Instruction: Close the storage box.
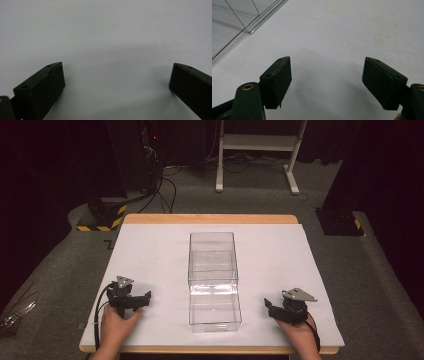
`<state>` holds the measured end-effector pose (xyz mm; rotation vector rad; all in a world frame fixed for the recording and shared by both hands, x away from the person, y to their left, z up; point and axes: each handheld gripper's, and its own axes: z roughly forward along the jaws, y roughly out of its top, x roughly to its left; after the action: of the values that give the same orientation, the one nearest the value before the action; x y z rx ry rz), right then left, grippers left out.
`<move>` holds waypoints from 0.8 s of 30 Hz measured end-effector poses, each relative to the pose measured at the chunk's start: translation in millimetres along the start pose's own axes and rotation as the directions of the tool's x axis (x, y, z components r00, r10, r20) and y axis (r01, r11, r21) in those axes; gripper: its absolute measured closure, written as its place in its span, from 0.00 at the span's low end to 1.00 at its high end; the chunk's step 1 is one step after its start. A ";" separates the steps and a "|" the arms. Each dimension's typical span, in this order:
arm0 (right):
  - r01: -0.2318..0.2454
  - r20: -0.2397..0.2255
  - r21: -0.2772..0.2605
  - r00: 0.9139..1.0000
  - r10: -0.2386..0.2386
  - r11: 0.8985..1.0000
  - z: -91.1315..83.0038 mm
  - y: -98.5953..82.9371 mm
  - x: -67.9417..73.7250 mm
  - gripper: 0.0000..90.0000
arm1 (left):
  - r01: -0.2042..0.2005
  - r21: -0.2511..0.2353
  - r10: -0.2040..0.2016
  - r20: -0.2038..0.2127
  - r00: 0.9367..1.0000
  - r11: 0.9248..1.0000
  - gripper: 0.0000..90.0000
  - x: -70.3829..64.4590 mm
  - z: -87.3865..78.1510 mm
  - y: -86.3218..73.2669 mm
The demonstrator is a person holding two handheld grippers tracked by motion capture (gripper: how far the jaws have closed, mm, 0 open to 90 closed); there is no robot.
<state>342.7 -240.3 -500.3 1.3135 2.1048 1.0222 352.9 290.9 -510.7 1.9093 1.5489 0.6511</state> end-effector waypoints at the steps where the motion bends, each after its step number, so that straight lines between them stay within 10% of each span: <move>1: -0.001 -0.001 -0.001 1.000 0.001 1.000 -0.1 0.0 0.1 0.26 | 0.000 0.000 0.000 0.000 1.000 1.000 0.01 0.0 0.0 0.0; 24: -0.006 -0.022 -0.015 1.000 0.006 1.000 -1.7 -0.5 -0.6 0.35 | 0.000 0.000 0.000 0.000 1.000 1.000 0.01 0.0 0.1 0.1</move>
<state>341.5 -241.6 -499.6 1.3077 2.1063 1.0572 353.0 290.9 -510.7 1.9093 1.5492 0.6506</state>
